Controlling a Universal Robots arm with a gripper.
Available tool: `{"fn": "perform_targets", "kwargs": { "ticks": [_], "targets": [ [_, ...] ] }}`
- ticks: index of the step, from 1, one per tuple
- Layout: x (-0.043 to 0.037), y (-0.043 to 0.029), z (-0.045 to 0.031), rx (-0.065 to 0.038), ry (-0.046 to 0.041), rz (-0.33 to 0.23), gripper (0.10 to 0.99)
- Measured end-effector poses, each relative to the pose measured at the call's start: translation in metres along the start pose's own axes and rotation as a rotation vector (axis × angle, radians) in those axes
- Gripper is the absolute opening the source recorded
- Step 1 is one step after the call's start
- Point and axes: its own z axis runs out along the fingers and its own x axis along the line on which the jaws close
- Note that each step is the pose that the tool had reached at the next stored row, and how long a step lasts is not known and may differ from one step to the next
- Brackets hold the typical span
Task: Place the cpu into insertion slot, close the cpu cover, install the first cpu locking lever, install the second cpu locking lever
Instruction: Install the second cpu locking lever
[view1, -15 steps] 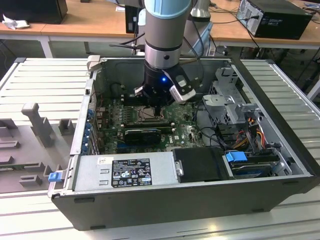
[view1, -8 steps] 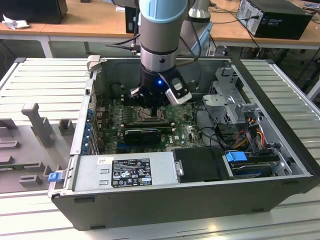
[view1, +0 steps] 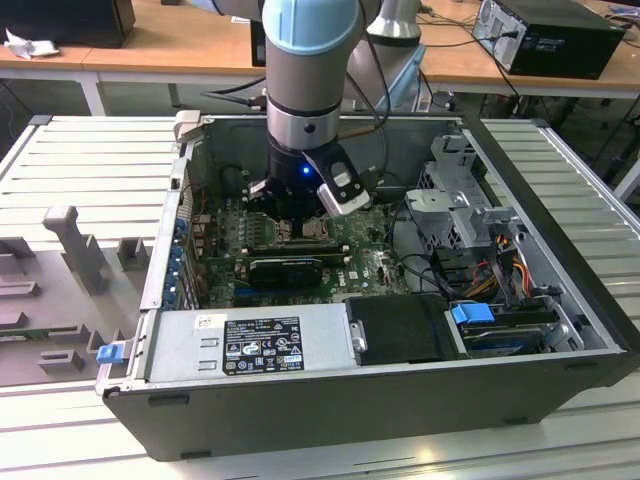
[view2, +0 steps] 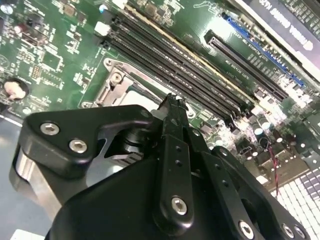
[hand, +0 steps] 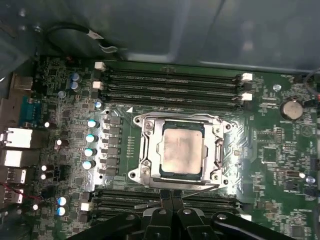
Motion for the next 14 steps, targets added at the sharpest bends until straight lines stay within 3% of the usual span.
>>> {"fn": "perform_targets", "kwargs": {
  "ticks": [5,6,8,11,14],
  "targets": [
    [0.0001,-0.0017,0.0138,0.000,0.0042,0.001,0.106],
    [0.0014,-0.0048,0.0160,-0.004,0.0040,0.000,0.106],
    [0.0035,-0.0079,0.0161,-0.008,0.0036,0.001,0.106],
    [0.0099,-0.0136,0.0156,-0.023,0.0027,0.001,0.106],
    [0.0166,-0.0178,0.0150,-0.056,0.0006,0.000,0.106]
  ]
}}
